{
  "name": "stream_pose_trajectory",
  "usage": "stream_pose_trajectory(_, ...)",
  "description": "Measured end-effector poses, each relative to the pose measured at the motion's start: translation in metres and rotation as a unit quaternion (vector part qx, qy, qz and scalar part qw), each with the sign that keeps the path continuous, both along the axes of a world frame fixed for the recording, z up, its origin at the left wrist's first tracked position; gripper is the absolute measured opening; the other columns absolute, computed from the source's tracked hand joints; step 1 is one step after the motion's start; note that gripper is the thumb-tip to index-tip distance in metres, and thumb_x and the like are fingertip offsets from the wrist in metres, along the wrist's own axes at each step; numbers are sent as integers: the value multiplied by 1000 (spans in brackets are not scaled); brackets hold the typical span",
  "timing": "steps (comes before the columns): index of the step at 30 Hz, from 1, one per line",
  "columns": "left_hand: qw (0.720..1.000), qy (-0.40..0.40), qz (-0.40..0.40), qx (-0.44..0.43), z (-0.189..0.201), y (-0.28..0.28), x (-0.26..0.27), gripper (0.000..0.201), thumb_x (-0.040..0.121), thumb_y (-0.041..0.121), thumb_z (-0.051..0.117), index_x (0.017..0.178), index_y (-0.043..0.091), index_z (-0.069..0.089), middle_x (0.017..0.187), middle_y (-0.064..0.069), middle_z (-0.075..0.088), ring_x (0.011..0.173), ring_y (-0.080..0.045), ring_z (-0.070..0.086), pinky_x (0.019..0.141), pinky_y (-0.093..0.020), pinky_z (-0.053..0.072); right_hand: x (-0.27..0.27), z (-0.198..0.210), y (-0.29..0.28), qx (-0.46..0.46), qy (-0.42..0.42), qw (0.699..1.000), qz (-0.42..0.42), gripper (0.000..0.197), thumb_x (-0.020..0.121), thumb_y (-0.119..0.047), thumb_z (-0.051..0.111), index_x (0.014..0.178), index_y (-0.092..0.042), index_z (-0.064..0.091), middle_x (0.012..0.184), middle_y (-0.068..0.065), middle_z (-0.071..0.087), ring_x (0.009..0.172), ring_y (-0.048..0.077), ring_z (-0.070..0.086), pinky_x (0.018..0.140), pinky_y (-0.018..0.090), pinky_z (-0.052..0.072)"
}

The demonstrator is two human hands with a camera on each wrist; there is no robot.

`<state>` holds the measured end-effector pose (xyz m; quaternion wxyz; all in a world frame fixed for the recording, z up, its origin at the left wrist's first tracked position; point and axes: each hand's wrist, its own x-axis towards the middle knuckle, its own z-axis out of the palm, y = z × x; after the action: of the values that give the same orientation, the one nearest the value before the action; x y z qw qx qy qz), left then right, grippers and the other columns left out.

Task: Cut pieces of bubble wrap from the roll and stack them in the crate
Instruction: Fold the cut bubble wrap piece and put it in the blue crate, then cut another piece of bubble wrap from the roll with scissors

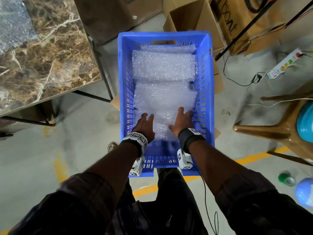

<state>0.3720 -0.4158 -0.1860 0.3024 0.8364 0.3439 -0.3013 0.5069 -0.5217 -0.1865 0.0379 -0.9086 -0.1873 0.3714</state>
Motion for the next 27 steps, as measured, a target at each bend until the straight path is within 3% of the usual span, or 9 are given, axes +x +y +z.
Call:
stream_pose_trajectory(7,999,-30,40,11,18,5,-1,70,89,25,65,149,14,31,157,-14,18,139,-35,34,112,-40,33,1,15,-5,35,-27,999,9,70,75,-29,79,129,-17,36,131,16,34,117,38,49,87,41,50)
stream_pose_trajectory(12,990,-102,93,22,59,8,-12,61,89,25,65,144,12,40,154,-16,26,143,-28,27,116,-36,25,-3,54,1,69,-48,994,69,65,79,-29,74,130,-12,38,130,16,39,121,38,45,92,45,46)
stream_pose_trajectory(15,981,-158,112,33,91,20,-31,55,88,24,67,138,8,48,146,-15,40,138,-27,35,114,-29,23,-13,84,16,100,-32,990,99,65,83,-26,70,135,-10,36,132,17,39,124,37,43,93,46,44)
stream_pose_trajectory(20,977,-161,130,53,136,55,-83,49,86,27,67,132,13,54,137,-13,48,127,-28,48,110,-34,35,-48,124,52,164,-22,980,115,60,86,-24,67,136,-9,38,131,19,44,121,38,47,99,44,44)
stream_pose_trajectory(24,970,-157,165,86,170,98,-155,37,88,33,63,122,20,61,124,-10,61,115,-28,57,97,-35,46,-117,160,97,205,-28,966,157,50,86,-23,65,128,-6,44,124,21,52,113,39,54,93,45,46)
stream_pose_trajectory(27,960,-163,208,96,186,129,-221,18,90,29,58,106,26,67,114,-3,67,105,-25,62,89,-33,51,-179,174,135,233,-15,951,200,42,82,-24,63,118,-8,49,112,18,59,103,35,60,86,43,50)
